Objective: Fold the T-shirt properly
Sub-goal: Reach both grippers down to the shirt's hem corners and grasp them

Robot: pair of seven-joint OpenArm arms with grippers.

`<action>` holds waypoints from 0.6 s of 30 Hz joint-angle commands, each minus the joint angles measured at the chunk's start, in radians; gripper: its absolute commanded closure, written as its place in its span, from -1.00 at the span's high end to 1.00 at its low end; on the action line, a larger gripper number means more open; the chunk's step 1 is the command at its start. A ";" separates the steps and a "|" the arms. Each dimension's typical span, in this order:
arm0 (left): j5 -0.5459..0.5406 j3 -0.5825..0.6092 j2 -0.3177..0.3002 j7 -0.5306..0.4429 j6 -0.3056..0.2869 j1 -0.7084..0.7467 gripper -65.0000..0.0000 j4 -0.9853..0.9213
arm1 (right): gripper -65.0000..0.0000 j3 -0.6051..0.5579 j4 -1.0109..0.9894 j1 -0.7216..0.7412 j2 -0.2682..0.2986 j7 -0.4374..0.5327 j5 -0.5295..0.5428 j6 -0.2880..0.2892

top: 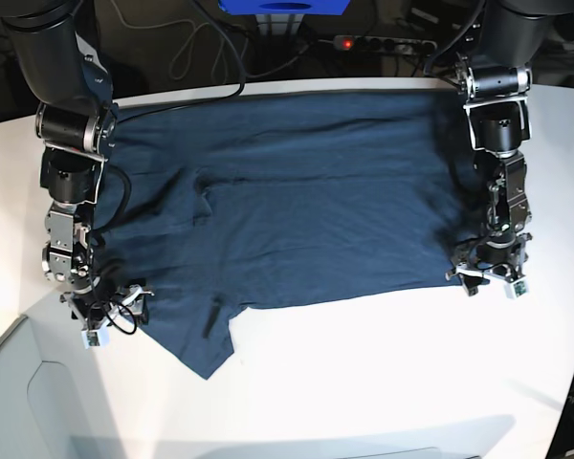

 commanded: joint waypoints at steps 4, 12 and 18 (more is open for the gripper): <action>-0.004 0.001 -0.017 -0.019 0.002 -0.019 0.17 0.005 | 0.33 0.001 0.017 0.041 0.021 0.030 0.012 0.000; -0.004 0.001 -0.012 -0.023 0.002 -0.008 -0.70 0.000 | 0.33 0.001 0.015 0.055 0.026 0.035 0.012 -0.004; -0.004 0.001 -0.011 -0.020 0.003 -0.007 -1.00 0.000 | 0.33 0.001 0.012 0.052 0.026 0.061 0.012 -0.004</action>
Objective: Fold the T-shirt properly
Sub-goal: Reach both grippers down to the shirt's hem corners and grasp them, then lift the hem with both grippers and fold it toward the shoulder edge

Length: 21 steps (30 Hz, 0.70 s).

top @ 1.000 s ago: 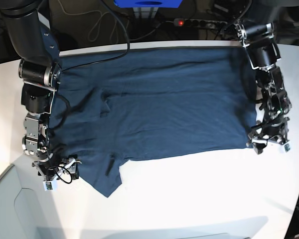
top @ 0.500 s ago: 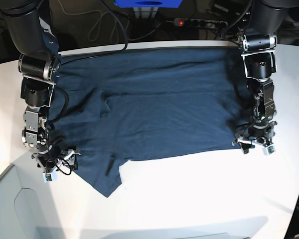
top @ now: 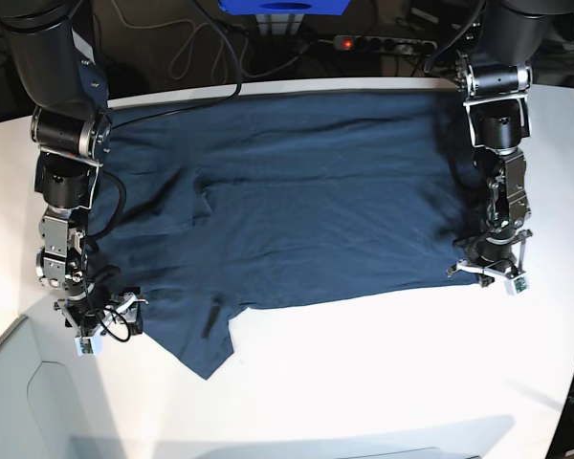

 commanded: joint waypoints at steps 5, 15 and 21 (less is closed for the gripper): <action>-0.001 0.000 -0.009 -0.003 0.001 0.003 -1.00 0.014 | 0.33 0.000 0.011 0.002 0.010 0.035 0.010 -0.003; -0.001 0.000 -0.011 -0.003 0.001 0.017 -1.00 0.016 | 0.30 -0.021 0.011 -0.041 0.008 0.027 0.010 -0.003; -0.001 0.000 -0.011 0.000 0.001 0.017 -1.00 0.016 | -0.35 -0.179 0.011 -0.066 0.005 0.032 0.011 -0.003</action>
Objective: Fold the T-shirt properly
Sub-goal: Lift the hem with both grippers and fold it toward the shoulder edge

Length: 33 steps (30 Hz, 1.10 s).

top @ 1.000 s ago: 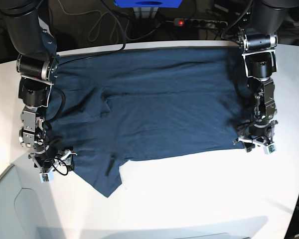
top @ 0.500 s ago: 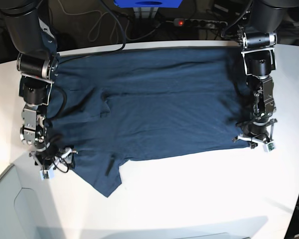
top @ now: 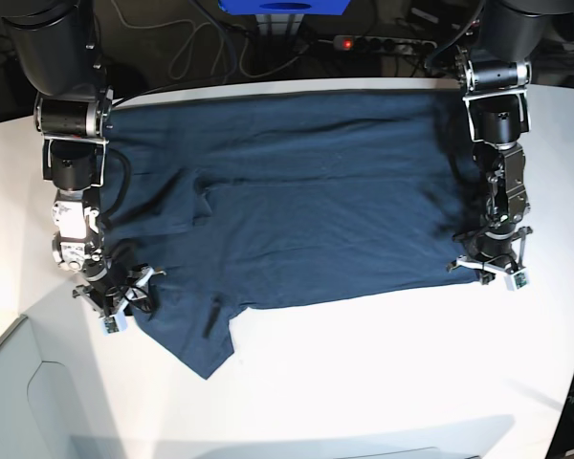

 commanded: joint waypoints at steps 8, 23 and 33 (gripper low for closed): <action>-0.005 -0.005 -0.015 0.029 0.005 -0.010 -1.00 0.025 | -0.99 0.055 0.125 -0.009 0.004 -0.030 -0.001 0.000; -0.011 -0.009 -0.009 0.034 0.005 0.175 -1.00 0.380 | -1.00 0.177 0.580 -0.256 0.002 -0.050 -0.001 0.000; -0.011 -0.200 0.067 0.189 -0.004 0.333 -1.00 0.683 | -1.00 0.177 0.812 -0.478 0.002 -0.050 -0.001 0.000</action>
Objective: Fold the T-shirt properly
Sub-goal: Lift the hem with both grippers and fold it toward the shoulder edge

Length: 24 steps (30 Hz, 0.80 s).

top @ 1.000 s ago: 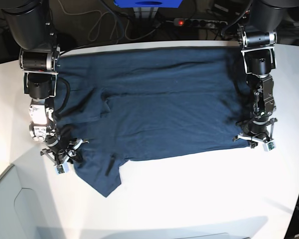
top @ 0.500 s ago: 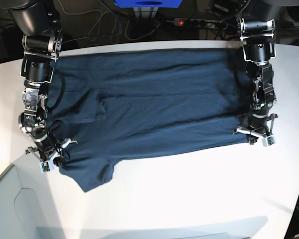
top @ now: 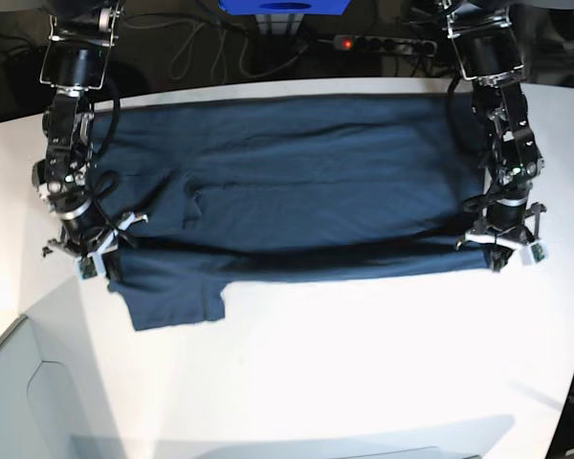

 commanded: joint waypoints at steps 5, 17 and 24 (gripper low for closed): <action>-0.003 -0.031 0.002 -0.008 0.000 0.059 -1.00 0.073 | -1.00 0.005 0.129 -0.087 0.014 0.032 0.014 -0.003; -0.084 -0.033 -0.001 -0.008 0.000 0.156 -1.00 0.067 | -1.00 0.023 0.162 -0.203 0.020 0.036 0.014 -0.003; -0.087 -0.025 0.001 -0.007 0.003 0.161 -1.00 0.053 | -0.41 0.022 0.163 -0.202 0.021 -0.022 0.009 0.000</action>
